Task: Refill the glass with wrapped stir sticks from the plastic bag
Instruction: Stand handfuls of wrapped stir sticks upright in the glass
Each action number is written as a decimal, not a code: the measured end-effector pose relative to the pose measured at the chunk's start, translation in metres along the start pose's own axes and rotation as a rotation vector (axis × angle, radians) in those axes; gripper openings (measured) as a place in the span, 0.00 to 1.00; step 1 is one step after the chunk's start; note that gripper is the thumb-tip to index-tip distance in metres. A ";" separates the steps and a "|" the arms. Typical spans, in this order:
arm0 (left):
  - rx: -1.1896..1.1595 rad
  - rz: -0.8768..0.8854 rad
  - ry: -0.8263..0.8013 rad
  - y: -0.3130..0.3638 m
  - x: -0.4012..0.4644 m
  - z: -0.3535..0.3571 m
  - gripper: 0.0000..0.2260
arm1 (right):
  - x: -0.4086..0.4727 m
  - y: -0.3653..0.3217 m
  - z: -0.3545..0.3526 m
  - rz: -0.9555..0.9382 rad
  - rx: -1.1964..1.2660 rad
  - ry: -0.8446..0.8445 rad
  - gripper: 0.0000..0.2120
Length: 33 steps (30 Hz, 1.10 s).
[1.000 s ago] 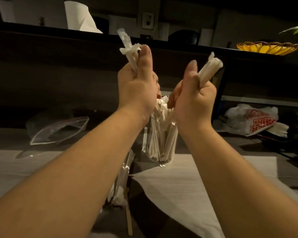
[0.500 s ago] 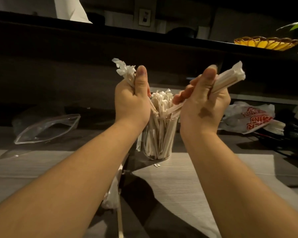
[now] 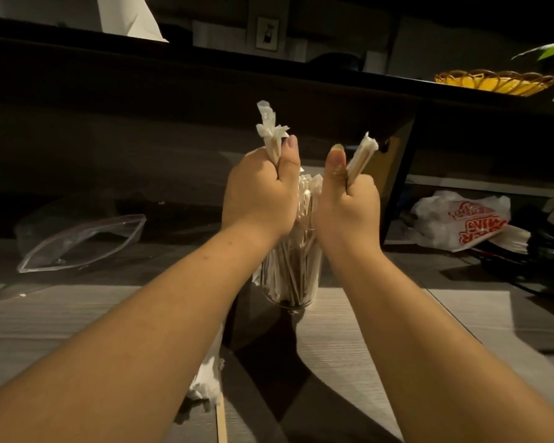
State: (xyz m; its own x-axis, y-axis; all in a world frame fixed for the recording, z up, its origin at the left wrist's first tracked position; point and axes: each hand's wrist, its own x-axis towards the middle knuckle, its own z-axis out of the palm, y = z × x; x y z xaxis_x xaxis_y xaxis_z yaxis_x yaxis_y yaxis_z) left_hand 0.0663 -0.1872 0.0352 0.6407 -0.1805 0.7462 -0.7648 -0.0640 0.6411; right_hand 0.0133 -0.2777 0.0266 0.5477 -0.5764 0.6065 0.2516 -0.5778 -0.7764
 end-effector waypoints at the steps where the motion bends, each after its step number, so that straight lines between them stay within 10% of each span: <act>1: 0.040 -0.002 -0.021 -0.003 0.000 0.002 0.24 | -0.001 0.003 0.001 0.025 -0.006 -0.038 0.30; 6: 0.120 -0.215 -0.151 -0.012 -0.005 0.006 0.19 | -0.005 0.017 0.000 0.040 0.126 -0.116 0.25; 17: 0.176 -0.099 -0.153 -0.019 -0.008 0.006 0.10 | -0.011 0.020 -0.004 -0.023 0.056 -0.084 0.04; 22: 0.125 0.154 -0.127 -0.013 -0.003 -0.005 0.19 | -0.003 0.007 -0.013 -0.231 0.074 -0.039 0.22; 33: 0.171 0.140 -0.281 -0.035 -0.021 -0.003 0.22 | -0.017 0.031 -0.002 -0.282 -0.153 -0.060 0.17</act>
State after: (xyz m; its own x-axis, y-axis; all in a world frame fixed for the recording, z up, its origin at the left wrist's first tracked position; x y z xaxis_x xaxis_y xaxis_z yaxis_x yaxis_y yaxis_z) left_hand 0.0803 -0.1785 -0.0025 0.5036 -0.4605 0.7310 -0.8593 -0.1791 0.4792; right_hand 0.0103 -0.2867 -0.0079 0.5208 -0.3488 0.7792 0.2793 -0.7928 -0.5417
